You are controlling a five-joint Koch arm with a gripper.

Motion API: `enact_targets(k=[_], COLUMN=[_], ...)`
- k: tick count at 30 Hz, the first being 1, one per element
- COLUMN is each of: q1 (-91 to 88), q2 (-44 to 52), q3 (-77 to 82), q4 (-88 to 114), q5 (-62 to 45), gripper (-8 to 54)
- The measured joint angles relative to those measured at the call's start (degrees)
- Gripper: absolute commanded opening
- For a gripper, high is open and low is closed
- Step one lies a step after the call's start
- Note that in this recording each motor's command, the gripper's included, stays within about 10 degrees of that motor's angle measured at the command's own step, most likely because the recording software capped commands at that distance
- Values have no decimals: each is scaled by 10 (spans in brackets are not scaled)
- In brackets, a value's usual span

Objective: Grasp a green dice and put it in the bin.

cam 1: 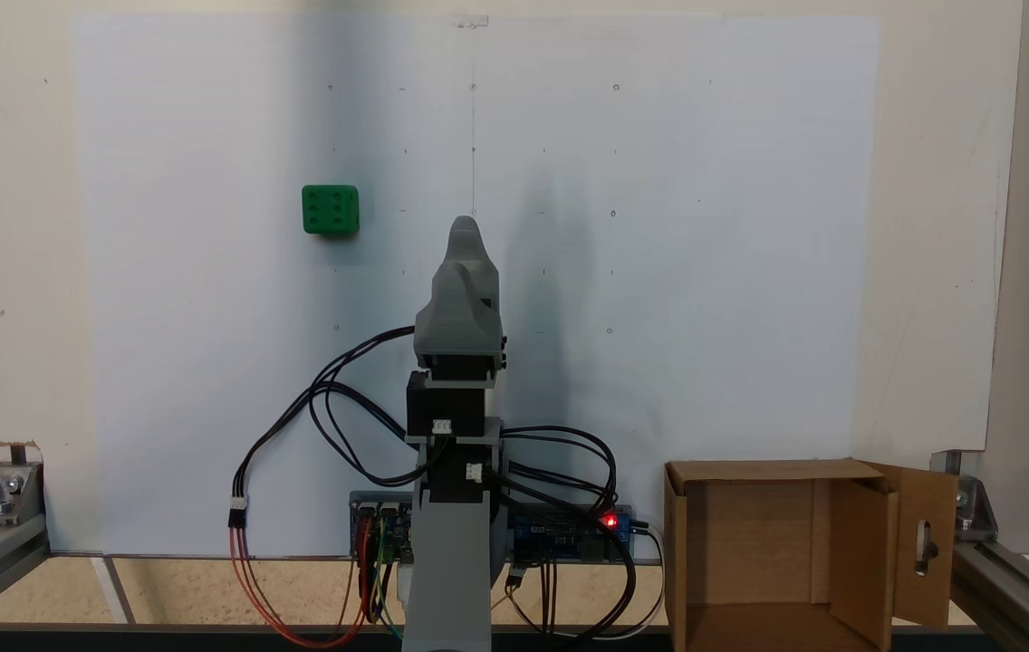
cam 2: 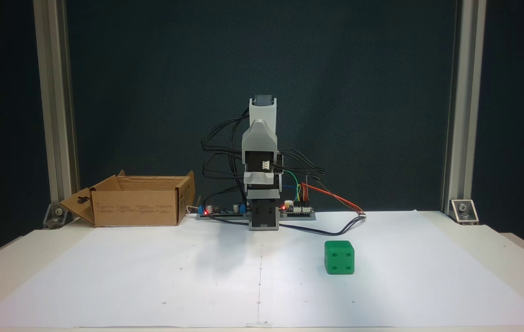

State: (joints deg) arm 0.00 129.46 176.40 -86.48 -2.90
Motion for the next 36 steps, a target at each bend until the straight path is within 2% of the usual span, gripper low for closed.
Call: enact_targets(k=[5,36], q1=[18,17], q2=[0,0], q3=[0,0], q4=[76,76], q5=[0,0], gripper=[446,440])
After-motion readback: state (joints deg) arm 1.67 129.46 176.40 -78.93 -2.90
